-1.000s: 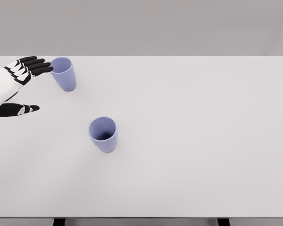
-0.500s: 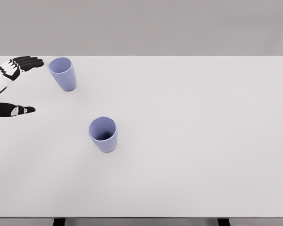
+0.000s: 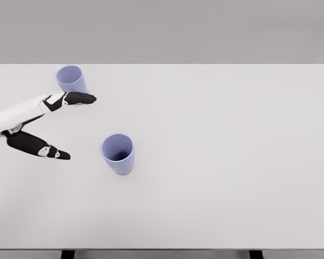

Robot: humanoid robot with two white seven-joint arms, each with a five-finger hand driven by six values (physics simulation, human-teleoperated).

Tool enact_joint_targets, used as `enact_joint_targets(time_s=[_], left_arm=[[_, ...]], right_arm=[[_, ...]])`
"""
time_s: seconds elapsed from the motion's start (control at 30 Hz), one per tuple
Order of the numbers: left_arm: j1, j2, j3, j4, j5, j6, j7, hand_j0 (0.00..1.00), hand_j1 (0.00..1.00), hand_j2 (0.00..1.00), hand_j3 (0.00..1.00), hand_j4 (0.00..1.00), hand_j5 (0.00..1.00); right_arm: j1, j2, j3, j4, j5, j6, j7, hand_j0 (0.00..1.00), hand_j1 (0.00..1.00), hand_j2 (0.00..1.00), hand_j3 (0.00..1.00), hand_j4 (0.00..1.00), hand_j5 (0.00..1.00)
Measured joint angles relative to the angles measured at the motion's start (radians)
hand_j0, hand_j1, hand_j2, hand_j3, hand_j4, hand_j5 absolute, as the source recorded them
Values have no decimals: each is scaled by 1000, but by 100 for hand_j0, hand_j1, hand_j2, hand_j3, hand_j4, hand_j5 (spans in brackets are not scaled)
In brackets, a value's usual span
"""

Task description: Place the right cup on the left cup with left arm

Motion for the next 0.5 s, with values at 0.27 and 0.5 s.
enact_joint_targets(time_s=[0.27,0.5], left_arm=[[31,-57,-20,-1,140,80,-37,100,100,100,100,100,100],[63,-109,-27,-1,176,158,-40,100,100,100,100,100,100]], right_arm=[[0,0,0,0,0,0,0,100,100,100,100,100,100],[0,0,0,0,0,0,0,100,100,100,100,100,100]])
